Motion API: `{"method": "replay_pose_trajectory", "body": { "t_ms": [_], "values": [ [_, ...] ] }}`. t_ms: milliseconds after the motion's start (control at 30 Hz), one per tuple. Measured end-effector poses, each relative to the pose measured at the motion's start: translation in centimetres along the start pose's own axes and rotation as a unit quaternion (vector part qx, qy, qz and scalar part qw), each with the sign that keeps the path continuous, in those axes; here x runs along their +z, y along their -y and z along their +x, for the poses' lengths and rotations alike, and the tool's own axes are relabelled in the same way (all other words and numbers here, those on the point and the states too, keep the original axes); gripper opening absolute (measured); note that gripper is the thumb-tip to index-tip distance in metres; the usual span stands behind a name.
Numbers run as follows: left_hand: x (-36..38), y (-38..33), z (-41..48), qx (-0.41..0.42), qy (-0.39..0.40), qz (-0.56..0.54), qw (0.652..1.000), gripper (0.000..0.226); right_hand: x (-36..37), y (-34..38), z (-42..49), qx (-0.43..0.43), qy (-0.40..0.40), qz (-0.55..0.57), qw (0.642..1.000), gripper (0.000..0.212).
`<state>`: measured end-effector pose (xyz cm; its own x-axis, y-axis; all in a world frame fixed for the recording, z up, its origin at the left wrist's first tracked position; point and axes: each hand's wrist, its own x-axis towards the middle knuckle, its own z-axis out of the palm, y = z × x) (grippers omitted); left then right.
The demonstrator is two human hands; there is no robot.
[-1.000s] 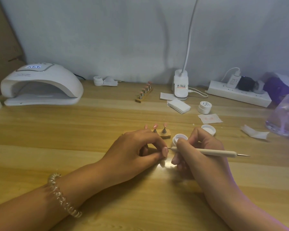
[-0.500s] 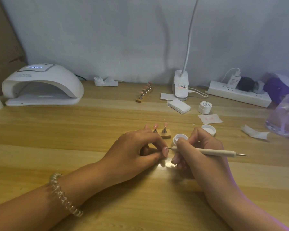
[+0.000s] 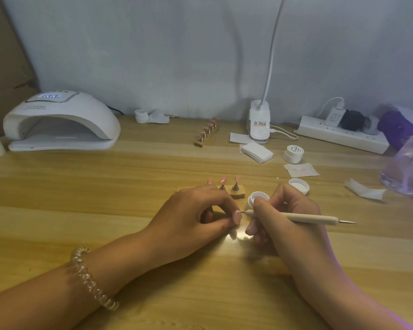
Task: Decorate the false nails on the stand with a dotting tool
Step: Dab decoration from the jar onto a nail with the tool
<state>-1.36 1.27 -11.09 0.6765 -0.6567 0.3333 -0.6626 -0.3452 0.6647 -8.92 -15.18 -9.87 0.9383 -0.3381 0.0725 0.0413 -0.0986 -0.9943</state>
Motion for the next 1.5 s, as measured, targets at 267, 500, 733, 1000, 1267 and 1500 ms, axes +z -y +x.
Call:
{"method": "replay_pose_trajectory", "body": {
  "t_ms": [267, 500, 733, 1000, 1267, 1500],
  "values": [
    [-0.3, -0.4, -0.1, -0.005, 0.011, 0.002, 1.000, 0.010, -0.7, 0.0, 0.3, -0.078, -0.101, 0.079, 0.989, 0.027],
    [-0.4, -0.3, 0.0, -0.011, 0.008, 0.004, 1.000, 0.011, -1.7, -0.3, 1.4, -0.076, -0.087, 0.005, 0.993, 0.030],
    [-0.4, -0.2, -0.1, -0.011, 0.012, 0.001, 1.000, 0.008, -1.9, -1.3, 1.9, -0.077, -0.075, -0.108, 0.988, 0.029],
    [-0.4, -0.3, -0.1, -0.013, 0.013, 0.006, 1.000, 0.007, -1.9, -1.5, 2.0, -0.100, -0.073, -0.147, 0.981, 0.028],
    [-0.5, -0.4, -0.1, -0.018, 0.015, 0.008, 1.000, 0.011, -1.7, -0.1, 1.3, -0.121, -0.101, 0.012, 0.987, 0.015],
    [-0.4, -0.4, -0.1, -0.014, 0.008, 0.007, 1.000, 0.011, -0.7, 0.6, -0.4, -0.065, -0.033, 0.092, 0.993, 0.021]
  ]
}}
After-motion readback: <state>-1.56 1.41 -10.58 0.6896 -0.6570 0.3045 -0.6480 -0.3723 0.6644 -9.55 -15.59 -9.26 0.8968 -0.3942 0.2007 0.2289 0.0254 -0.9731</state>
